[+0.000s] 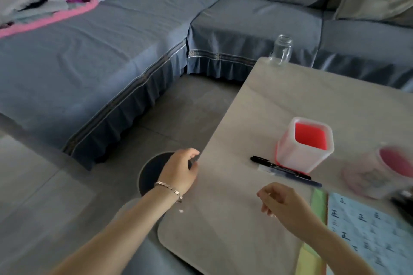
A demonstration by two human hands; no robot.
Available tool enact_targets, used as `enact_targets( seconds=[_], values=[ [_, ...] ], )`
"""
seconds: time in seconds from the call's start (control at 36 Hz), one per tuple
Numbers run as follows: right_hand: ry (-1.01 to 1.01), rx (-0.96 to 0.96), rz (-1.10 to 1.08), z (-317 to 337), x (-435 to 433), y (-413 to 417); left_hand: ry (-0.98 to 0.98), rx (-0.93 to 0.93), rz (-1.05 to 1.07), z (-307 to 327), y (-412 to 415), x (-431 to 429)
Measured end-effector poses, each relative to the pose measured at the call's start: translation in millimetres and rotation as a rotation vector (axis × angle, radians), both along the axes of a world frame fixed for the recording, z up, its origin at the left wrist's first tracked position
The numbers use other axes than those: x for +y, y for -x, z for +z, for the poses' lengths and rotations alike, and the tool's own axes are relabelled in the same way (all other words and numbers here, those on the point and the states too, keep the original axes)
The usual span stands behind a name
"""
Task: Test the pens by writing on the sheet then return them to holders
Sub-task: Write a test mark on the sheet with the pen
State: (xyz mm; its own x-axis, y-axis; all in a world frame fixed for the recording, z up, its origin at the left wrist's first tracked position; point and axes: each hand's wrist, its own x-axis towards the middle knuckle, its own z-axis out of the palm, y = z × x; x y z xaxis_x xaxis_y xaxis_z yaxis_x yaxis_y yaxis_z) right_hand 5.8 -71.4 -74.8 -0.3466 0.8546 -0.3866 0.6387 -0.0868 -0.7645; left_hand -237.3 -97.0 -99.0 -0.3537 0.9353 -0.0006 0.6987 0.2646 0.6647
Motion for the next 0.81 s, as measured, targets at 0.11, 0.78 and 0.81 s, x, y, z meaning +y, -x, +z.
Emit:
enact_targets(
  seconds=[0.11,0.78,0.81],
  values=[
    [-0.004,-0.030,-0.017,1,-2,-22,-0.105,0.005,-0.173,8,-58,-8],
    [-0.322,-0.538,-0.480,8,-25,-257,0.027,0.428,-0.808,-20,-236,-21],
    [-0.329,-0.599,-0.477,6,-24,-263,0.013,0.428,-0.807,-18,-236,-22]
  ],
)
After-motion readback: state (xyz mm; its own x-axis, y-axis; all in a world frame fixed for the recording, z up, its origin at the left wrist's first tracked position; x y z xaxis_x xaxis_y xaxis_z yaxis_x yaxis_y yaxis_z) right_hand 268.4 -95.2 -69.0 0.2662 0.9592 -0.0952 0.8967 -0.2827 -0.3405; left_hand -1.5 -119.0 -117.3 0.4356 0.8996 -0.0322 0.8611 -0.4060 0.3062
